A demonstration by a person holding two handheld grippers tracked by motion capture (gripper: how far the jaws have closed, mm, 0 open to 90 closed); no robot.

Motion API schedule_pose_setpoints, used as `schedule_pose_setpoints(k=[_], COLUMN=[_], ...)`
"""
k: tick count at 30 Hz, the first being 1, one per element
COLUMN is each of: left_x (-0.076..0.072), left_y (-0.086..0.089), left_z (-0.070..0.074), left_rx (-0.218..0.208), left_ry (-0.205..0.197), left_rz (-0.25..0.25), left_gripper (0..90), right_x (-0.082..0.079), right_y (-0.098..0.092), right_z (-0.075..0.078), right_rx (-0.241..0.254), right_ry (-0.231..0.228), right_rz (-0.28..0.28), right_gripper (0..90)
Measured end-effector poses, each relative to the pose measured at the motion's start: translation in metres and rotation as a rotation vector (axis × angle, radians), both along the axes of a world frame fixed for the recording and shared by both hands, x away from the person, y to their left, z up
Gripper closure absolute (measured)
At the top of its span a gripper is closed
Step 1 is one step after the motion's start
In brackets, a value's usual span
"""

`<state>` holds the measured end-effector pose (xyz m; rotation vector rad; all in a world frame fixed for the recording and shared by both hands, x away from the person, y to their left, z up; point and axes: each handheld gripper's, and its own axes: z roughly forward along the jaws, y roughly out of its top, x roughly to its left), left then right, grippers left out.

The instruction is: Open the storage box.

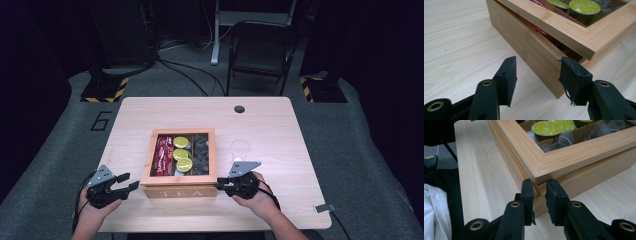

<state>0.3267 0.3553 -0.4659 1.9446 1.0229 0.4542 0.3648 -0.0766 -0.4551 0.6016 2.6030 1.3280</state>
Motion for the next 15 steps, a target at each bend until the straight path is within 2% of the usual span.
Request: schedule_pose_setpoints(k=[1,2,3,4,6,7,10,15], left_x=[-0.001,-0.001,-0.002,-0.002,-0.002,-0.003,-0.002,-0.001], left_y=[-0.002,-0.002,-0.004,-0.004,-0.008,-0.015,-0.023,-0.03], left_z=[0.0,0.0,0.003,0.003,0.005,0.006,0.008,0.008], left_rx=[-0.019,-0.019,-0.043,-0.043,-0.04,-0.04,0.006,0.01], left_ry=[-0.007,-0.007,0.01,0.01,0.004,-0.004,-0.024,-0.032], left_rz=[0.004,0.004,-0.016,-0.016,-0.02,-0.042,-0.058,-0.042], left_gripper=[47.9,48.2,48.3,48.7,48.9,48.9,48.7,48.6], right_x=[-0.001,-0.001,-0.001,-0.001,-0.001,0.0,-0.001,-0.002], right_y=[0.001,0.001,0.001,0.001,0.001,0.001,0.001,0.002], right_z=[0.001,0.001,0.002,0.002,0.003,0.004,0.006,0.008], right_rx=[0.005,0.005,0.019,0.023,0.03,0.044,0.046,0.072], right_ry=[0.0,0.0,-0.01,-0.008,-0.011,-0.025,-0.029,-0.038], right_rz=[-0.006,-0.006,-0.017,-0.016,-0.022,-0.023,-0.032,-0.055], right_gripper=[76.1,76.1,76.1,76.2,76.1,75.9,75.9,76.0])
